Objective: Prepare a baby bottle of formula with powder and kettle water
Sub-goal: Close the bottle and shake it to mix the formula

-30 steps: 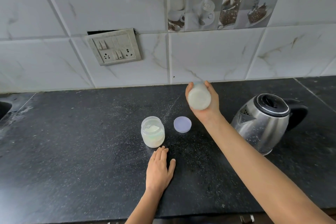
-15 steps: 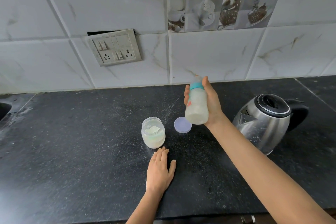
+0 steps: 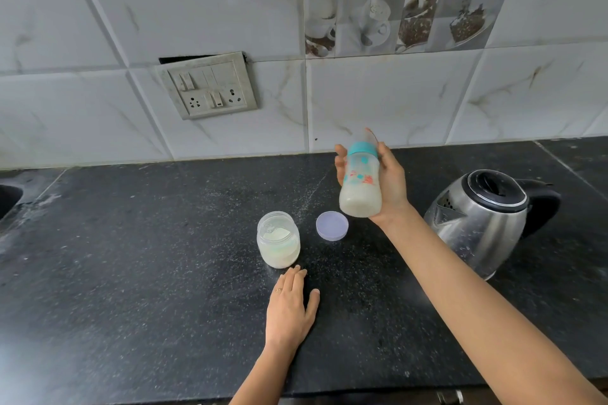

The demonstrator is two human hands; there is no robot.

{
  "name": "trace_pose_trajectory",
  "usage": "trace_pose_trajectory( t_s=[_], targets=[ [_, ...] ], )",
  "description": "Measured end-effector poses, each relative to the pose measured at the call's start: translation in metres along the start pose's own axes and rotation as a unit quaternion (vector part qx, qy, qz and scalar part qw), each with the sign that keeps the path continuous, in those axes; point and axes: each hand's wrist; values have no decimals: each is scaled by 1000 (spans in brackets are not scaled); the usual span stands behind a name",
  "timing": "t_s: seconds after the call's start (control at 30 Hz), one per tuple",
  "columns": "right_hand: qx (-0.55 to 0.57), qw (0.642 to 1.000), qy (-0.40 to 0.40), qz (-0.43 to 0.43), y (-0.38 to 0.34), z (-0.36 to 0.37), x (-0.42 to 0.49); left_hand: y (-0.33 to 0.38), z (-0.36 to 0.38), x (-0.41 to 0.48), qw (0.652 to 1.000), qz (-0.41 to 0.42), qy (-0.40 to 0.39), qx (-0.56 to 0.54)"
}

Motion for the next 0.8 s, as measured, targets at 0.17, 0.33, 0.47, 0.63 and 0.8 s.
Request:
trace_pose_trajectory(
  t_s=[0.17,0.33,0.47,0.63,0.8],
  targets=[
    [-7,995,-97,36,-1,-3,-8,0,1,0,1000,-6,0,3],
    [25,999,17,-13,-5,-2,10,0,0,1,1000,-7,-1,5],
    [54,992,-68,88,-1,-11,3,1,1,0,1000,-9,0,4],
    [140,983,-74,90,0,-11,6,0,1,1,1000,-8,5,8],
    [67,987,-116,92,-1,-15,-2,1,2,0,1000,-7,9,6]
  ],
)
Point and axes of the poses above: each hand's wrist, its own x-axis towards the middle knuckle, its own z-axis out of the palm, y = z × x, and after that the axes turned 7 degrees about -y, right-handed
